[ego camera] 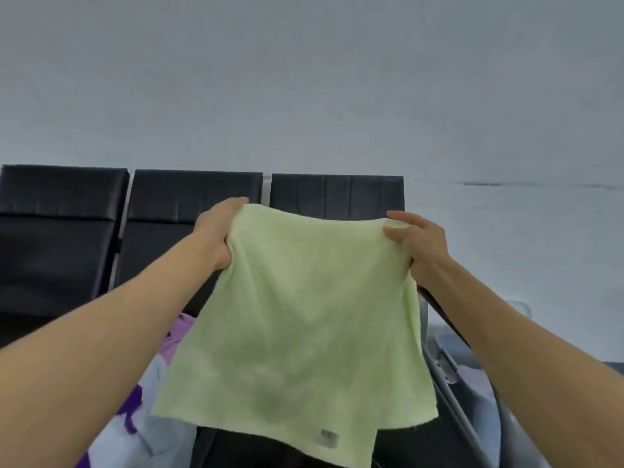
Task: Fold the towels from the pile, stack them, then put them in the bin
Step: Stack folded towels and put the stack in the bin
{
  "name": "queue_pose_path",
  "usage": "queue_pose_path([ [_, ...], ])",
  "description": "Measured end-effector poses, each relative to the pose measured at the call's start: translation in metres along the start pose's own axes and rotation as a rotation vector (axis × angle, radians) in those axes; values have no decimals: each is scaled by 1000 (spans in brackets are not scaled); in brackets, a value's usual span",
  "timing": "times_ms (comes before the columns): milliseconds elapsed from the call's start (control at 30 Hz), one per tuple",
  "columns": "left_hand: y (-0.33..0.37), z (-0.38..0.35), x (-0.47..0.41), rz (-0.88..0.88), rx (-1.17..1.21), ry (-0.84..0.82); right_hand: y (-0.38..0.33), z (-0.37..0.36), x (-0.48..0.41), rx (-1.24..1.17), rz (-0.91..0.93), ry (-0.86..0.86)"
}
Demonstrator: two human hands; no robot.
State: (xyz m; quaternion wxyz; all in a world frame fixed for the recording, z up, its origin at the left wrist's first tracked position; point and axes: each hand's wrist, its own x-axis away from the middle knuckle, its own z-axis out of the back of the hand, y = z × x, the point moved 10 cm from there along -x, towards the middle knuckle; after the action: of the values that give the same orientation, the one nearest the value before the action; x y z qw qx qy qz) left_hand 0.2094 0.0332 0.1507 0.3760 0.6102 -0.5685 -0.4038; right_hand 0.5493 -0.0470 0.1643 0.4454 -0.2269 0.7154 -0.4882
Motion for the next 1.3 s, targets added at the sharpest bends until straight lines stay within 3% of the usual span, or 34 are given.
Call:
queue_pose_path([
  [100,21,0,6,-82,-73,49,-20,1,0,66,33,-38],
  [233,46,5,9,-313,-412,126,-48,3,3,441,201,-32],
  [400,50,17,5,-348,-620,204,-65,-10,-6,730,268,-86],
  [600,62,9,15,-465,-914,162,-66,-9,-8,633,204,-134],
  [800,79,3,30,-552,-1136,141,-64,-6,14,517,28,-388],
  [933,80,-2,39,-537,-1179,31,-70,15,10,694,67,-259],
  [1100,63,-24,53,-548,-1489,-242,-78,28,6,1048,248,-134],
  [1300,55,-44,61,-681,-1724,-238,-79,36,11,1312,388,45],
])
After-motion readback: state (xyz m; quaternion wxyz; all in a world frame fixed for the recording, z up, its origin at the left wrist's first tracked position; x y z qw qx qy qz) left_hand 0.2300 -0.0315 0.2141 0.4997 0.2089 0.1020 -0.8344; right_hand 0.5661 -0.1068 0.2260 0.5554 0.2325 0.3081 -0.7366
